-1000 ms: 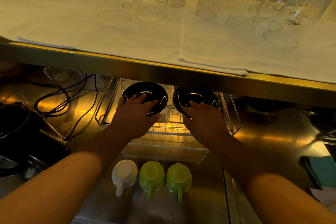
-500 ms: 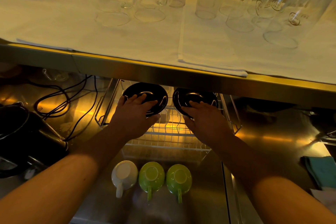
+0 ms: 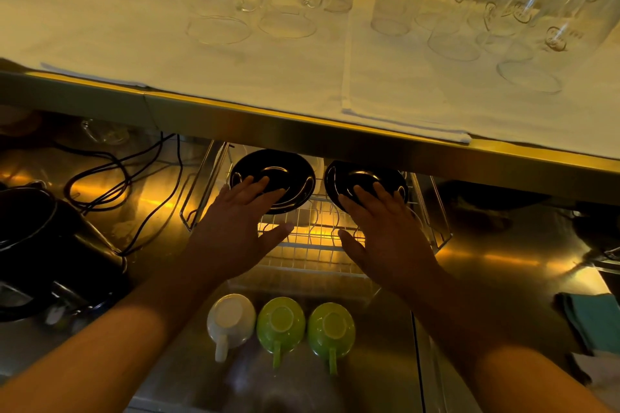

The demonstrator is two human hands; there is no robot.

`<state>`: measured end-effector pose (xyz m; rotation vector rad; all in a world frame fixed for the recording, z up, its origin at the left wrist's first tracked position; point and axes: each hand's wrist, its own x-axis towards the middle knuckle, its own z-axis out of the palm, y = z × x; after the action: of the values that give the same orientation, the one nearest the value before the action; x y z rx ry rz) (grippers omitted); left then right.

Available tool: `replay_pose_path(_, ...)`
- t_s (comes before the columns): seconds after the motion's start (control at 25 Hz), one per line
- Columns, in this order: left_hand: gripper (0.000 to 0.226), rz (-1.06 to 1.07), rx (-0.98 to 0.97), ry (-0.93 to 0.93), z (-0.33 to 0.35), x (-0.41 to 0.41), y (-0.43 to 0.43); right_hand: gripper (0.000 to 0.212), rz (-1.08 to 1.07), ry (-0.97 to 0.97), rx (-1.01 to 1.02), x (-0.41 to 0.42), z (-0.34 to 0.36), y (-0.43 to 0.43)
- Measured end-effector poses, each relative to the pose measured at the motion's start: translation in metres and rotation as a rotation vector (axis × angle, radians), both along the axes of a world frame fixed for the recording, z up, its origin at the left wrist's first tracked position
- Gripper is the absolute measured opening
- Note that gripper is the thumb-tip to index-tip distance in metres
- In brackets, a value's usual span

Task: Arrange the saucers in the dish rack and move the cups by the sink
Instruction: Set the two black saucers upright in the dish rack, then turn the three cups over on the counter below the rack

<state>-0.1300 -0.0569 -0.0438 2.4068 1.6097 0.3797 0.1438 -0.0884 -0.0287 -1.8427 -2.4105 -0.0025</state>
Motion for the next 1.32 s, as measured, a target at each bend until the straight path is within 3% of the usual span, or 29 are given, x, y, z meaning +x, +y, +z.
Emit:
replay_pose_path(0.2,0.074,0.021,0.095,-0.201,-0.001,-0.031,-0.037,0.058,0.105,0.066,0.109,-0.014,0.003,-0.025)
replay_pose_path(0.4,0.058,0.001,0.247,-0.265,-0.018,-0.063,-0.077,0.058,0.220,0.063,0.135,-0.020,-0.005,-0.061)
replay_pose_path(0.52,0.057,-0.017,0.225,-0.273,-0.045,-0.082,-0.097,0.058,0.260,0.039,0.076,-0.025,-0.022,-0.090)
replay_pose_path(0.92,0.085,0.158,0.072,-0.026,-0.174,-0.107,-0.138,0.063,0.122,-0.138,-0.241,-0.035,-0.092,-0.117)
replay_pose_path(1.16,0.113,0.347,-0.269,0.039,-0.235,-0.093,-0.158,0.060,0.294,-0.332,-0.223,-0.030,-0.135,-0.115)
replay_pose_path(1.32,0.125,0.477,-0.341,0.094,-0.262,-0.075,-0.170,0.043,0.379,-0.439,-0.392,-0.024,-0.159,-0.114)
